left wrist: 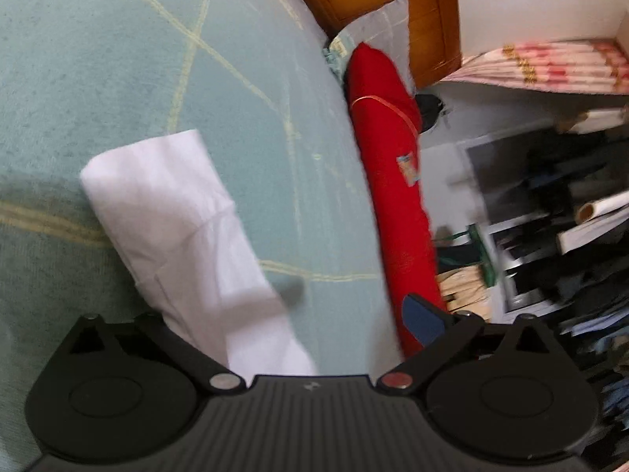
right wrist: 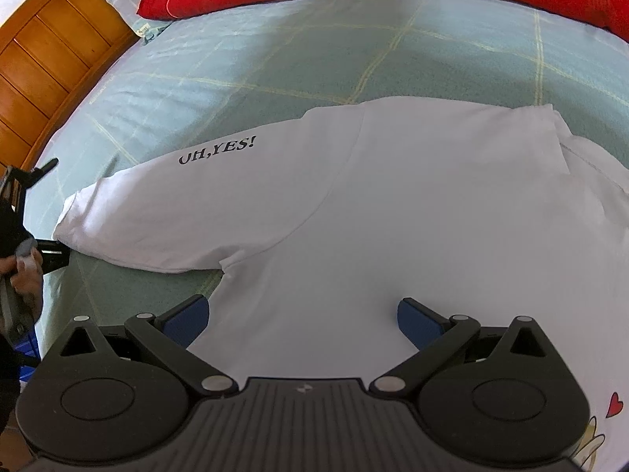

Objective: Fold clothes

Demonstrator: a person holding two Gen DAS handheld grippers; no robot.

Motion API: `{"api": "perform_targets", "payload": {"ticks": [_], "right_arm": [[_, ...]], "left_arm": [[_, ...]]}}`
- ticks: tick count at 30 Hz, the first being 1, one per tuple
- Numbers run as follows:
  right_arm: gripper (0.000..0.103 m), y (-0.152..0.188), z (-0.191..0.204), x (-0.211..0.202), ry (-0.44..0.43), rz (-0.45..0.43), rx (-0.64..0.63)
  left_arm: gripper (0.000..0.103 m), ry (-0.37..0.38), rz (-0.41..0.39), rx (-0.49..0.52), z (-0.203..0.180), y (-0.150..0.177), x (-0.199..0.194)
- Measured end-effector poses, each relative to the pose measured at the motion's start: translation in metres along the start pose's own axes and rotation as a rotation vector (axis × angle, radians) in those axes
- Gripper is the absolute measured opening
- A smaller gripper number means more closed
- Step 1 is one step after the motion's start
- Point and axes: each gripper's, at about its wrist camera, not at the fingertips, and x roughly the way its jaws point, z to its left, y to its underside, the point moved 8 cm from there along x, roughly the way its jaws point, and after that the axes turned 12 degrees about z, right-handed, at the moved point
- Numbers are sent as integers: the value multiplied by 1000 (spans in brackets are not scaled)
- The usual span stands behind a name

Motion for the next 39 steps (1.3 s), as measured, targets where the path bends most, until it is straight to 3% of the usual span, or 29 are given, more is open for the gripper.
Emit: {"api": "perform_targets", "payload": {"ticks": [7, 21, 39], "right_arm": [[103, 7, 7, -12, -31, -14, -29], [103, 37, 17, -31, -51, -32, -113], [103, 88, -28, -78, 5, -118, -52]], "left_arm": [[92, 81, 36, 8, -22, 6, 8], [92, 211, 177, 101, -87, 53, 24], [92, 373, 364, 178, -168, 153, 50]]}}
